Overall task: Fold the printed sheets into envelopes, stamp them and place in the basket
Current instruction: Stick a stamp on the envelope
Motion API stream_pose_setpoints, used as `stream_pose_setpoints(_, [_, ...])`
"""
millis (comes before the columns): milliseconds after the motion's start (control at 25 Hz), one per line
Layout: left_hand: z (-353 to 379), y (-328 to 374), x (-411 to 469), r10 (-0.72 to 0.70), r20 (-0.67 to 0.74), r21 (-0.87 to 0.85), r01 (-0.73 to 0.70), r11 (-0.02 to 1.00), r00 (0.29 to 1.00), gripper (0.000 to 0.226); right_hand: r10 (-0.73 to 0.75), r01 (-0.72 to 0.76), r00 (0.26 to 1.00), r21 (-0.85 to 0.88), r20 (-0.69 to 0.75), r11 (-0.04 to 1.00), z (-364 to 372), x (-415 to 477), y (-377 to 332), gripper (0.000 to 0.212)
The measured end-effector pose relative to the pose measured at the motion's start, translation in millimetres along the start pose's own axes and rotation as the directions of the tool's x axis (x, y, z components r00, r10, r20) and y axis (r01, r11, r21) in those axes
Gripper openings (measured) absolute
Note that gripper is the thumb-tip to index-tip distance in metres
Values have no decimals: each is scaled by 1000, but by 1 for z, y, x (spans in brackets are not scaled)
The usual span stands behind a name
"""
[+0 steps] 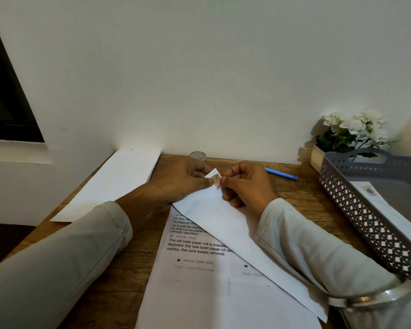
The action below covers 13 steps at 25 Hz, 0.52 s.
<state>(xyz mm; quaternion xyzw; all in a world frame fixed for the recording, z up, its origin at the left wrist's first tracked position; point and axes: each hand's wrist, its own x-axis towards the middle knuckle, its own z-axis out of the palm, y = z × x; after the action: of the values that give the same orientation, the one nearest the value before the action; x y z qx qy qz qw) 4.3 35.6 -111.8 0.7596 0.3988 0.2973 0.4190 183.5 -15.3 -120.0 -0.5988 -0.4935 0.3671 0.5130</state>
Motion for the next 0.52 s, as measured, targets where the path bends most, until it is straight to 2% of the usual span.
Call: stream_pose_setpoints(520, [6,1,-1,35,-87,44,-31,999,996,9,-15,16,1000,23,-13,1000,2,-3,-1,12])
